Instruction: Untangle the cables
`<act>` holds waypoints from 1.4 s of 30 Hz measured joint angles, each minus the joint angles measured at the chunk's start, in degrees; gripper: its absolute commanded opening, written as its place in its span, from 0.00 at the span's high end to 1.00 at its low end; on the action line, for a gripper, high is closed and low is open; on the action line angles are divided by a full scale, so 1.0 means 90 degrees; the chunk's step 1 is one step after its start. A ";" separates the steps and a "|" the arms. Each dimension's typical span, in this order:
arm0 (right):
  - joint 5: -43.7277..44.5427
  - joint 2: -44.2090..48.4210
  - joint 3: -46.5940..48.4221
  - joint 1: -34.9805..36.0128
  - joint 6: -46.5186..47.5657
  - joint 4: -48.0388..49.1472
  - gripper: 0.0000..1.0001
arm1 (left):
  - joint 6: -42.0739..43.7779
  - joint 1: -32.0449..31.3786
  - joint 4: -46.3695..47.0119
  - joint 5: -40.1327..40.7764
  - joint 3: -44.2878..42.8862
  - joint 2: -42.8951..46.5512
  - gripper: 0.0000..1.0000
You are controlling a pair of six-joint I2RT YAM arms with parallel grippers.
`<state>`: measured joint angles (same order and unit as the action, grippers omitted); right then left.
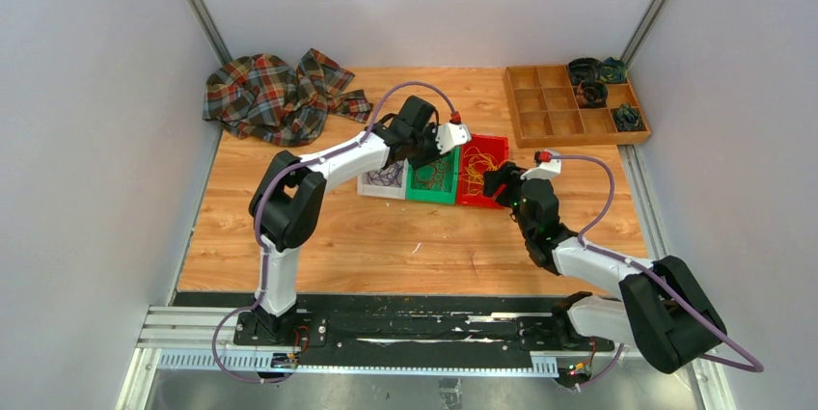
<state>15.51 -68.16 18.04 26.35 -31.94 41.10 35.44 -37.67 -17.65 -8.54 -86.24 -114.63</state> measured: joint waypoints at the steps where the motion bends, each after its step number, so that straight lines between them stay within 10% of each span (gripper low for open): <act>1: -0.0002 0.0000 0.0000 0.0000 -0.0002 0.0000 0.34 | 0.0007 0.0000 0.0000 0.0010 0.0000 0.0000 0.60; 18: -0.0007 0.0000 -0.0044 -0.0005 -0.0007 0.0070 0.34 | -0.0117 0.0046 -0.2220 -0.1132 -0.1202 0.0563 0.27; 30: -0.0012 0.0002 -0.0075 -0.0010 -0.0010 0.0129 0.34 | -0.1044 0.0792 -0.3327 -0.1807 -0.4719 -0.0860 0.36; 36: -0.0012 0.0002 -0.0075 -0.0029 -0.0010 0.0126 0.34 | -0.1814 0.1001 -0.2895 -0.1690 -0.4454 -0.1746 0.43; 42: -0.0012 0.0002 -0.0075 -0.0029 -0.0015 0.0126 0.34 | -0.2025 0.0950 -0.2409 -0.1700 -0.3475 -0.1707 0.71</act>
<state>15.40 -68.14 17.37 26.09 -32.08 42.24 17.21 -29.12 -39.33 -23.83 -117.51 -129.99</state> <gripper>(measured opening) 0.657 0.423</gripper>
